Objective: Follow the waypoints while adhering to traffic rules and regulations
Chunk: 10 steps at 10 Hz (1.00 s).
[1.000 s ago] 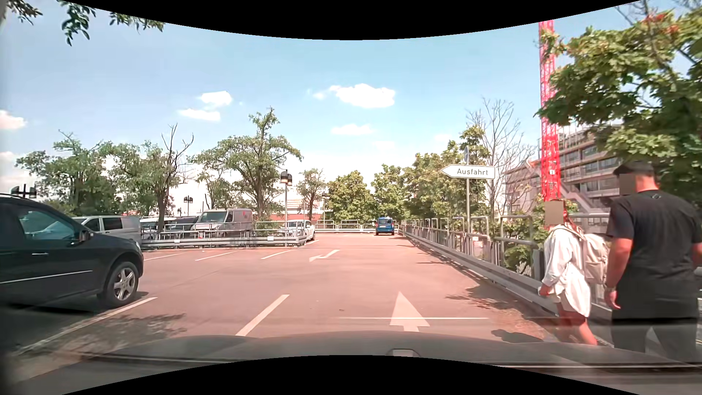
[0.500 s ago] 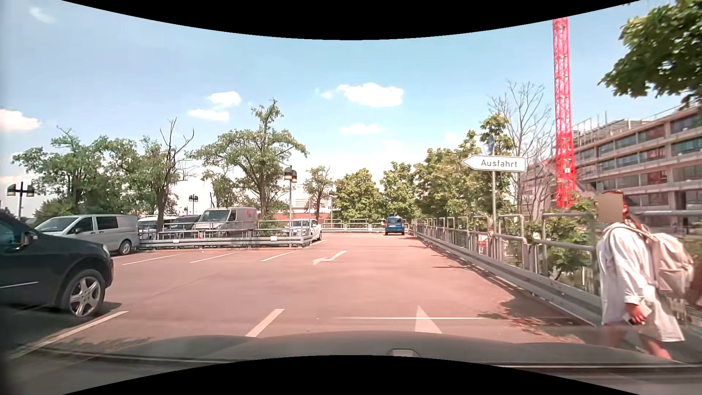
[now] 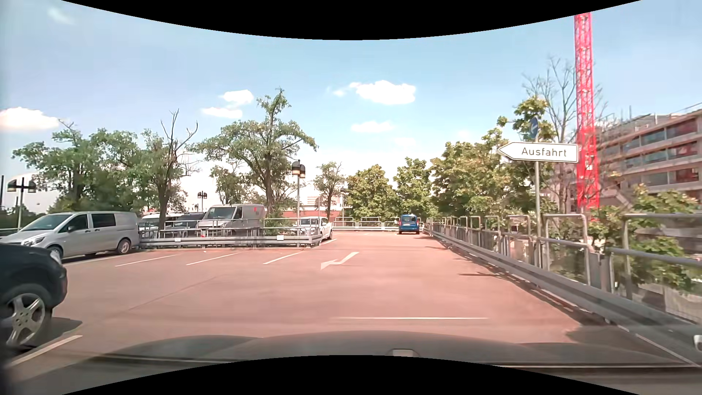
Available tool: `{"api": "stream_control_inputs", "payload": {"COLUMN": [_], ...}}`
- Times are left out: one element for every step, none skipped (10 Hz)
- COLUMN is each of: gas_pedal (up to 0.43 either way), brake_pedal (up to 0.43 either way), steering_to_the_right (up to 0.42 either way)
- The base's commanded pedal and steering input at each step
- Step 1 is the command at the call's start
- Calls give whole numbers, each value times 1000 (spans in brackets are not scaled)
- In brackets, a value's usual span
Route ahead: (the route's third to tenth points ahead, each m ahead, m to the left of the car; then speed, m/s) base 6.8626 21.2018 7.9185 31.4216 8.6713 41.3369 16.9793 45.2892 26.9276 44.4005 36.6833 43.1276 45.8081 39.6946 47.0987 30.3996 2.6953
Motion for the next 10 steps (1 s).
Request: {"api": "stream_control_inputs", "payload": {"gas_pedal": [98, 98, 98, 98, 98, 98, 87, 87, 79, 59], "brake_pedal": [0, 0, 0, 0, 0, 0, 0, 0, 0, 0], "steering_to_the_right": [-171, -187, -207, -226, -239, -250, -270, -293, -326, -361]}}
